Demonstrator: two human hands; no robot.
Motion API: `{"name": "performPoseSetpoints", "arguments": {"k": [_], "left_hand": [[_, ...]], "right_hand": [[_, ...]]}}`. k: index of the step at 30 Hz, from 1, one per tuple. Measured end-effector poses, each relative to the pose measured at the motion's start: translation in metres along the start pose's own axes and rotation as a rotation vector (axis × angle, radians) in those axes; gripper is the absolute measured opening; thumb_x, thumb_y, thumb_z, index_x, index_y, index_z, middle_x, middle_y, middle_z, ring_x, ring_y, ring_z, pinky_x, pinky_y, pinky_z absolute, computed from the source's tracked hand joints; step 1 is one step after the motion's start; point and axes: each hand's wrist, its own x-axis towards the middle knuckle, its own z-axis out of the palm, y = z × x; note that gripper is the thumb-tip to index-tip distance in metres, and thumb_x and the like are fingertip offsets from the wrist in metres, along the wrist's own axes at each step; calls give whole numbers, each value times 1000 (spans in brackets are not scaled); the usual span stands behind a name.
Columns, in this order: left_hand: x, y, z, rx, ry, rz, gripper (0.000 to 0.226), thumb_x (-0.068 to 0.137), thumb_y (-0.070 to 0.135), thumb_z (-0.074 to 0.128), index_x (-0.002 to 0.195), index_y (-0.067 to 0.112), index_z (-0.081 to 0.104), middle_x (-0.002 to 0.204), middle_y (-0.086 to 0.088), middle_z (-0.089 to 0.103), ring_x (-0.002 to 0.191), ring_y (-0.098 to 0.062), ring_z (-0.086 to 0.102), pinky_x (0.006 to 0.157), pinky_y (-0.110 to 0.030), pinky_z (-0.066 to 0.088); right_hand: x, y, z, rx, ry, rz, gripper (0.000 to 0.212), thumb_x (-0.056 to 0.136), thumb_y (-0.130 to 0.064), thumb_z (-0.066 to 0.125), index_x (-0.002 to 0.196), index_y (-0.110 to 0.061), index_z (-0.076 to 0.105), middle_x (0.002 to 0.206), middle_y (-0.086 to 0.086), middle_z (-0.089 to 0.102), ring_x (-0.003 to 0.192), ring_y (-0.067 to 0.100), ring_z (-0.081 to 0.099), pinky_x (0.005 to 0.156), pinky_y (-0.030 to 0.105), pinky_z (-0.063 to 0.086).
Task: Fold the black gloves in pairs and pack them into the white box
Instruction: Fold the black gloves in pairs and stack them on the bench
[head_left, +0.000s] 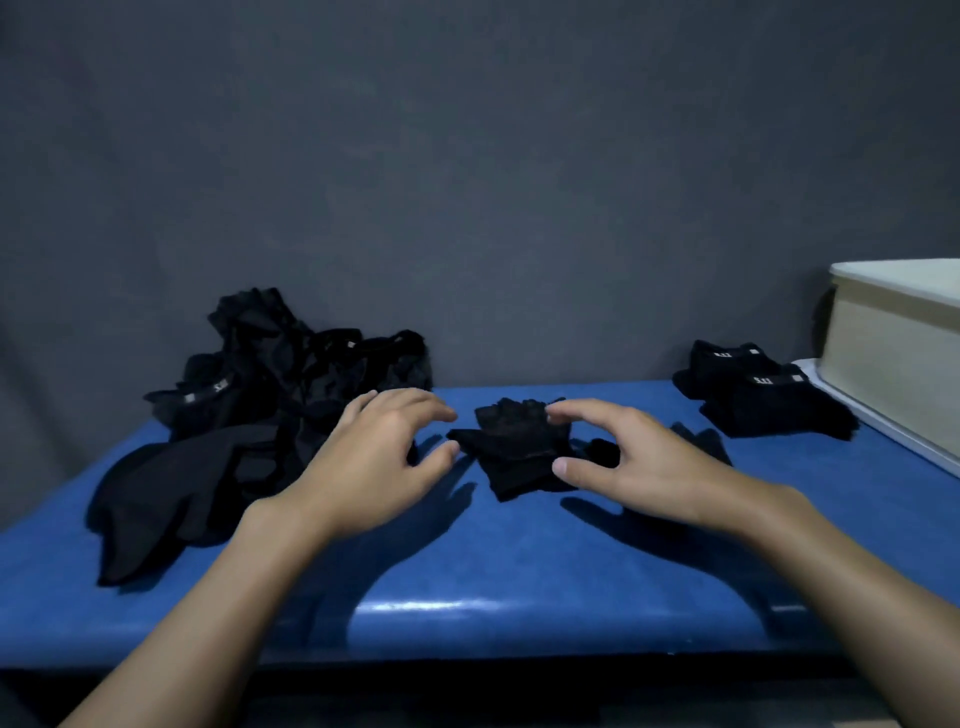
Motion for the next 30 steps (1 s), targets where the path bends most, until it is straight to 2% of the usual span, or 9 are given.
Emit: {"name": "performPoseSetpoints", "arguments": {"k": [3, 7, 12, 14, 17, 22, 25, 28, 30], "left_hand": [[-8, -20, -9, 60, 50, -35, 58, 85, 60, 32, 122, 29, 65, 128, 19, 57, 129, -4, 46, 120, -35, 17], [-16, -45, -17, 154, 150, -90, 37, 91, 43, 51, 119, 25, 68, 127, 11, 59, 131, -11, 46, 122, -40, 15], [-15, -70, -27, 228, 169, -207, 40, 91, 37, 64, 129, 26, 61, 132, 10, 56, 132, -12, 46, 122, -43, 16], [-13, -78, -30, 226, 136, -240, 42, 91, 39, 64, 130, 28, 59, 131, 11, 58, 126, -12, 51, 120, -42, 22], [-11, -82, -32, 178, 115, -271, 36, 91, 36, 65, 126, 30, 62, 124, 11, 66, 117, -12, 58, 113, -38, 32], [-5, -82, -34, 85, 202, -301, 24, 93, 32, 64, 116, 28, 69, 112, 10, 73, 109, -14, 64, 100, -39, 44], [0, -84, -35, -27, 266, -321, 14, 93, 31, 63, 104, 30, 72, 97, 14, 74, 97, -10, 67, 90, -41, 51], [6, -87, -38, -184, 340, -340, 8, 92, 27, 65, 92, 30, 73, 85, 18, 72, 86, -1, 67, 82, -35, 55], [8, -86, -41, -276, 398, -335, 11, 91, 21, 67, 88, 29, 73, 81, 19, 71, 81, 6, 65, 78, -22, 54]], "right_hand": [[25, -22, 16, 1, -19, -60, 49, 90, -34, 64, 136, -29, 50, 133, -20, 53, 124, -4, 46, 98, 11, 35], [64, -48, 41, 12, -55, -128, 48, 90, -36, 64, 135, -29, 52, 130, -17, 56, 123, -1, 49, 109, 27, 38], [105, -72, 67, -44, -89, -186, 49, 90, -38, 63, 136, -27, 51, 131, -13, 57, 123, 1, 48, 103, 17, 34], [117, -77, 77, -59, -102, -176, 50, 89, -38, 64, 136, -27, 51, 130, -10, 58, 123, 4, 50, 106, 23, 36], [132, -79, 91, -69, -125, -162, 51, 88, -41, 66, 135, -29, 50, 127, -11, 59, 122, 8, 51, 108, 38, 37], [151, -81, 110, -26, -114, -165, 57, 83, -43, 70, 135, -33, 48, 125, -9, 60, 120, 11, 53, 106, 43, 39], [162, -83, 117, 2, -24, -225, 47, 80, -47, 69, 124, -37, 58, 113, -13, 56, 112, 12, 52, 101, 47, 42], [168, -87, 116, 82, 48, -259, 28, 81, -42, 70, 109, -36, 66, 109, -15, 55, 110, 10, 53, 101, 46, 41], [169, -92, 113, 129, 75, -284, 27, 82, -37, 72, 109, -33, 67, 110, -14, 57, 110, 7, 54, 102, 44, 41]]}}
